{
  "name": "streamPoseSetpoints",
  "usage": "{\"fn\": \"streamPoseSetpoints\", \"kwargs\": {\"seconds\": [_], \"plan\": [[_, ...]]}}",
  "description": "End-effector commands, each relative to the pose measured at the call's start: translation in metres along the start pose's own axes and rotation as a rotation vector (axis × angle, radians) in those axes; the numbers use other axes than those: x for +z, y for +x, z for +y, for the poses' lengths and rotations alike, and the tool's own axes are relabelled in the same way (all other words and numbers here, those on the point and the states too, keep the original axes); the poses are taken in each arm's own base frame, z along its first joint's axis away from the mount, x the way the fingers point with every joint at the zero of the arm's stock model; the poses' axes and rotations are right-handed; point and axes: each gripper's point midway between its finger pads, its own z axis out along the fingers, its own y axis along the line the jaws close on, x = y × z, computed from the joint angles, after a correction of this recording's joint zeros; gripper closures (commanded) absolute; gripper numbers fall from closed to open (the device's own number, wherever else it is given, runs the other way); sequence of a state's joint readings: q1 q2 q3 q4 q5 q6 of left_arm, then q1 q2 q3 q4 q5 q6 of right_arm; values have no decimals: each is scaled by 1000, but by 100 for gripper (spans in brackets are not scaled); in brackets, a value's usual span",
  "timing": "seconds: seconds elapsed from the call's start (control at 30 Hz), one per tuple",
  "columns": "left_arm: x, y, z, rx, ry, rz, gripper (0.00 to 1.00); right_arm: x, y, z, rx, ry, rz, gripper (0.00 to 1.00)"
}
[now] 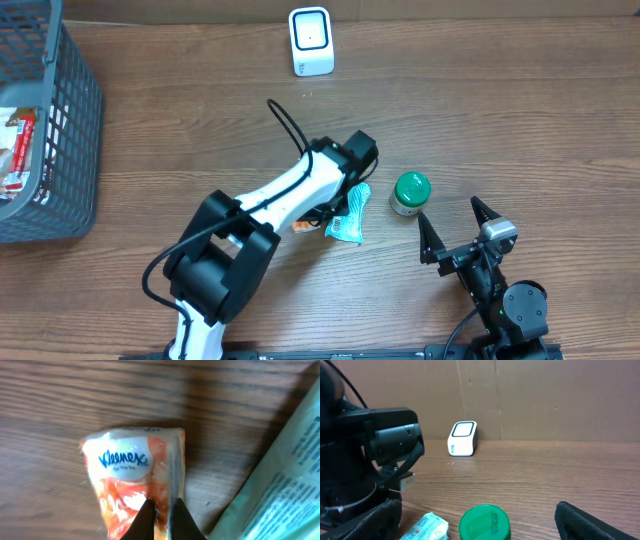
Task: Scan the item barcode
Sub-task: 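Open the left gripper and swing it back toward the grey basket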
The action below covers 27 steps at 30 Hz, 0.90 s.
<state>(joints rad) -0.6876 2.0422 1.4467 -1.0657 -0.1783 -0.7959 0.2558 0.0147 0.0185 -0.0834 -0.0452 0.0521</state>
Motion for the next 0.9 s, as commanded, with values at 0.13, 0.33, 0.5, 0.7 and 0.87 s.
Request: {"fn": "streamPoseSetpoints", "kwargs": {"seconds": [0.13,0.33,0.5,0.7,0.87], "plan": [[-54,-37,-13,64,207,-3,96,0,2,-1,4,1,-4,0],[-52,-41,-4,50,290,62,96,0,2,-1,4,1,-4,0],[-44,-42,36,11,153,83,96,0,2,-1,4,1,-4,0],[-57,-53,64,6,157,65,96,0,2,-1,4,1,-4,0],[-128,-100,96,-32,253,-155,96,0,2,-1,4,1,-4,0]]}}
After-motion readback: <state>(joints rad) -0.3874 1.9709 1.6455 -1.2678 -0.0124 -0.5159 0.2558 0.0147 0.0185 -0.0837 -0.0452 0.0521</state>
